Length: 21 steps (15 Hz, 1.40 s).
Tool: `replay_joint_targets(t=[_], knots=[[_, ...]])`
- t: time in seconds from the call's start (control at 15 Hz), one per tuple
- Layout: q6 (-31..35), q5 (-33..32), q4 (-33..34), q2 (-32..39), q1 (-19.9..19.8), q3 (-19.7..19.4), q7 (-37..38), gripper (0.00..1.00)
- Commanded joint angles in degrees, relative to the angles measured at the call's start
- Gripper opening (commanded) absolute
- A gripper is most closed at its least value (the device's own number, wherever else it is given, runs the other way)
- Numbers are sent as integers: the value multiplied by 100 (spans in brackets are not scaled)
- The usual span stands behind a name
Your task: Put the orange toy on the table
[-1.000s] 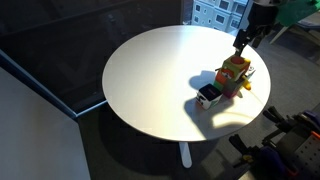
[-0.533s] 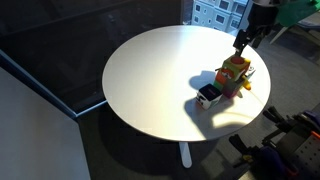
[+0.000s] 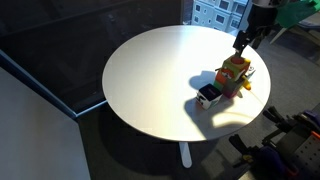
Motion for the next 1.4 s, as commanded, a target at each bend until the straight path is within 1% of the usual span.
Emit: replay_joint_targets(t=[0.0,0.27,1.0,1.27,1.33], knots=[[139,23,-1,90,-17,15,-91,100],[205,21,66,277,-15,19,-77,100],[658,-112,227,882,24,26,6,100],[696,-161,298,1068,30,3,36,100],[683,-185,322,1111,36,-3,51,75]])
